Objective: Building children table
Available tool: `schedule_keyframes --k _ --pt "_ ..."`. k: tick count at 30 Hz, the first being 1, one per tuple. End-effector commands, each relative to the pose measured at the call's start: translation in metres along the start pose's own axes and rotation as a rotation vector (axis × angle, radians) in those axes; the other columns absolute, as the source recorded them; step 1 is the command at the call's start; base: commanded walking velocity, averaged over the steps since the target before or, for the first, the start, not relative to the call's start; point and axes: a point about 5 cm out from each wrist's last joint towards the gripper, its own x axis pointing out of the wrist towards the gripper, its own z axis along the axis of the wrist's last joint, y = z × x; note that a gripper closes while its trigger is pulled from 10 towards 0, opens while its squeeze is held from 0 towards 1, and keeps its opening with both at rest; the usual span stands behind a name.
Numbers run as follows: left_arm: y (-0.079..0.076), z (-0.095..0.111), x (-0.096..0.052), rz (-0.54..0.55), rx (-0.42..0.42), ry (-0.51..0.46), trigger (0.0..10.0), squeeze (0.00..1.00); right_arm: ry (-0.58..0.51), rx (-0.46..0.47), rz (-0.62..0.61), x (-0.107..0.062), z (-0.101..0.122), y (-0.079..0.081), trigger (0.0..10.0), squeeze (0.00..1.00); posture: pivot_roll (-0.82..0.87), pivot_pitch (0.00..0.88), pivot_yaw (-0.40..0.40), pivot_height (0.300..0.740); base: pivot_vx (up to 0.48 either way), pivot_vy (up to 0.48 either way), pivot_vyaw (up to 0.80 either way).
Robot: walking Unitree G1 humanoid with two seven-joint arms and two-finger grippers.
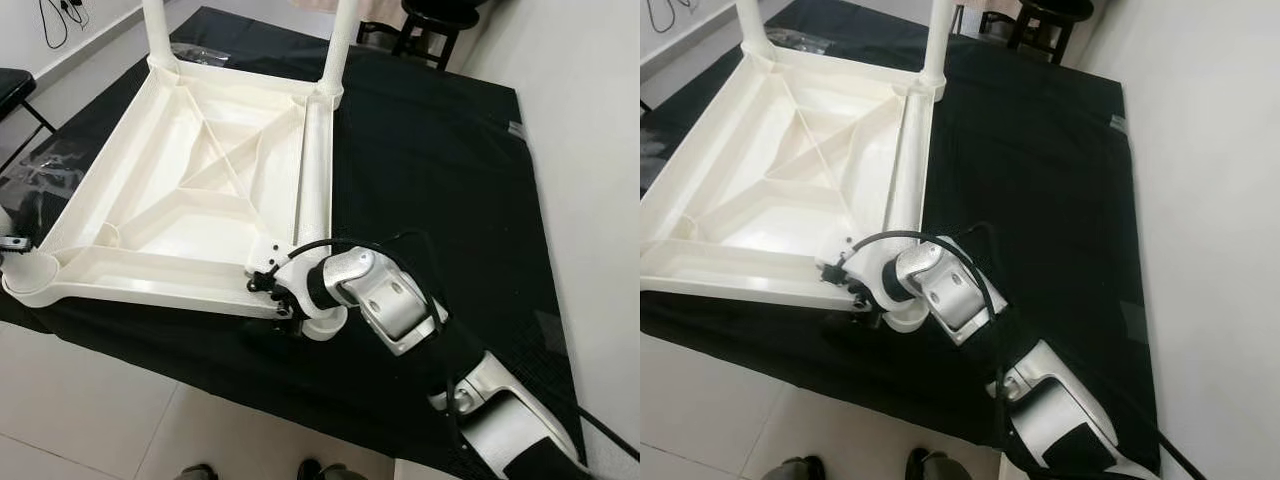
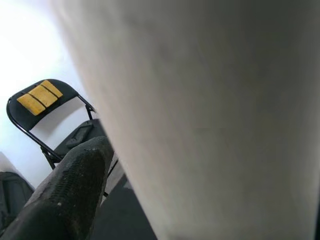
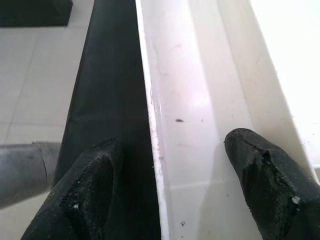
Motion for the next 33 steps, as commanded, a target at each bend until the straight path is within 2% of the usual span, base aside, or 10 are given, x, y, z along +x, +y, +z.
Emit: schedule_keyframes --k 1,5,6,7,9,12,16,25,30,33 --pt "0.007 0.002 0.002 0.016 0.029 -0.01 10.0 0.0 -0.042 0.028 -0.013 -0.003 -0.006 -0.001 10.0 0.0 0.12 0.239 -0.165 0.74 0.0 0.0 0.0" --pt "0.001 0.002 0.006 -0.01 0.026 -0.022 10.0 0.0 -0.18 0.043 0.049 -0.013 0.002 0.004 10.0 0.0 0.12 0.237 -0.165 0.74 0.0 0.0 0.0" --pt "0.001 0.002 0.006 -0.01 0.026 -0.022 10.0 0.0 -0.18 0.043 0.049 -0.013 0.002 0.004 10.0 0.0 0.12 0.237 -0.165 0.74 0.0 0.0 0.0" --pt "0.002 0.002 0.009 -0.015 0.038 -0.028 10.0 0.0 -0.286 0.089 0.09 -0.022 0.009 0.004 10.0 0.0 0.12 0.235 -0.166 0.74 0.0 0.0 0.0" --pt "0.007 0.003 0.014 -0.014 0.06 -0.033 10.0 0.0 -0.365 0.129 0.131 -0.033 0.013 0.003 10.0 0.0 0.12 0.234 -0.167 0.74 0.0 0.0 0.0" --pt "0.011 0.004 0.016 -0.011 0.079 -0.038 10.0 0.0 -0.404 0.145 0.147 -0.039 0.015 0.003 10.0 0.0 0.12 0.234 -0.167 0.74 0.0 0.0 0.0" --pt "0.03 0.009 0.026 0.007 0.13 -0.055 10.0 0.0 -0.496 0.166 0.157 -0.053 0.018 0.001 10.0 0.0 0.12 0.234 -0.167 0.74 0.0 0.0 0.0" --pt "0.049 0.009 0.049 0.015 0.191 -0.059 10.0 0.0 -0.555 0.197 0.113 -0.061 0.015 0.0 10.0 0.0 0.11 0.239 -0.162 0.74 0.0 0.0 0.0" --pt "0.047 -0.003 0.058 0.023 0.202 -0.032 10.0 0.0 -0.562 0.217 0.066 -0.06 0.013 0.0 10.0 0.0 0.1 0.241 -0.158 0.74 0.0 0.0 0.0" --pt "0.047 -0.009 0.064 0.077 0.195 -0.025 10.0 0.0 -0.571 0.226 0.038 -0.06 0.012 0.0 10.0 0.0 0.09 0.24 -0.156 0.74 0.0 0.0 0.0"
